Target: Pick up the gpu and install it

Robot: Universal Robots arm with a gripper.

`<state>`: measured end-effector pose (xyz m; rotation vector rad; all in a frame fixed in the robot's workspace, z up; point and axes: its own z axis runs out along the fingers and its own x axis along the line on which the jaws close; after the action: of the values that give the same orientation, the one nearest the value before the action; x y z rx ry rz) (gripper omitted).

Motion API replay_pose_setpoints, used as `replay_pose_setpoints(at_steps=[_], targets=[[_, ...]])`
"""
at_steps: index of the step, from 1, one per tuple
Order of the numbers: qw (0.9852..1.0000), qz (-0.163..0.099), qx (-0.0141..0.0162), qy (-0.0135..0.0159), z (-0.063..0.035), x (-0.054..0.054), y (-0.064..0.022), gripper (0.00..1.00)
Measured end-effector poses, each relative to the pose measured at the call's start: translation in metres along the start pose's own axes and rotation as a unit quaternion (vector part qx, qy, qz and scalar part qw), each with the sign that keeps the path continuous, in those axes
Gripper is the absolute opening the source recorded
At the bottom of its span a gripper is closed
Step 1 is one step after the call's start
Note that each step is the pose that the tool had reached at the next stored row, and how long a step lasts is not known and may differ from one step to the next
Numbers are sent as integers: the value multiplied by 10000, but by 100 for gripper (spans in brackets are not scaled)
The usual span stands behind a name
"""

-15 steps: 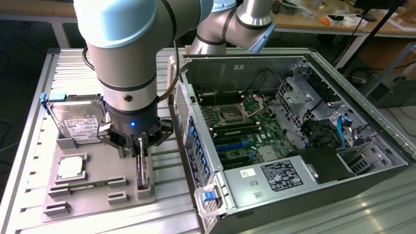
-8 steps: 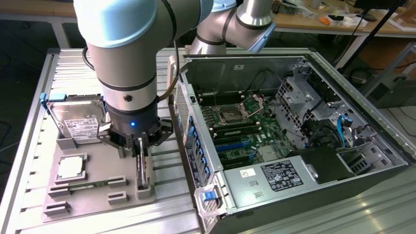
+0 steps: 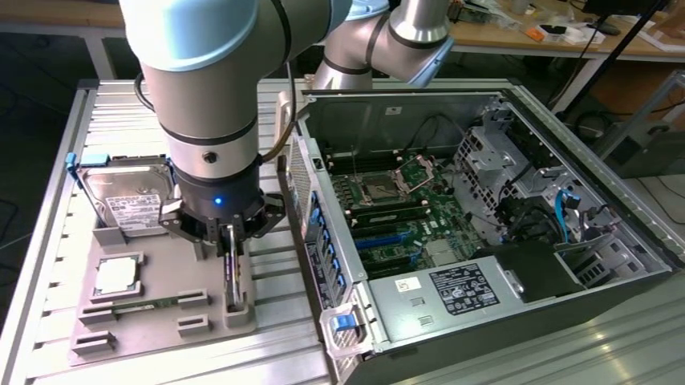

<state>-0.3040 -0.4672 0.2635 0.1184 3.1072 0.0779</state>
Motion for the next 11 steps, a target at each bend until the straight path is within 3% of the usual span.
replay_pose_setpoints(at_steps=[11], targets=[[10000, 0, 0, 0, -45, -1, 3, 27]])
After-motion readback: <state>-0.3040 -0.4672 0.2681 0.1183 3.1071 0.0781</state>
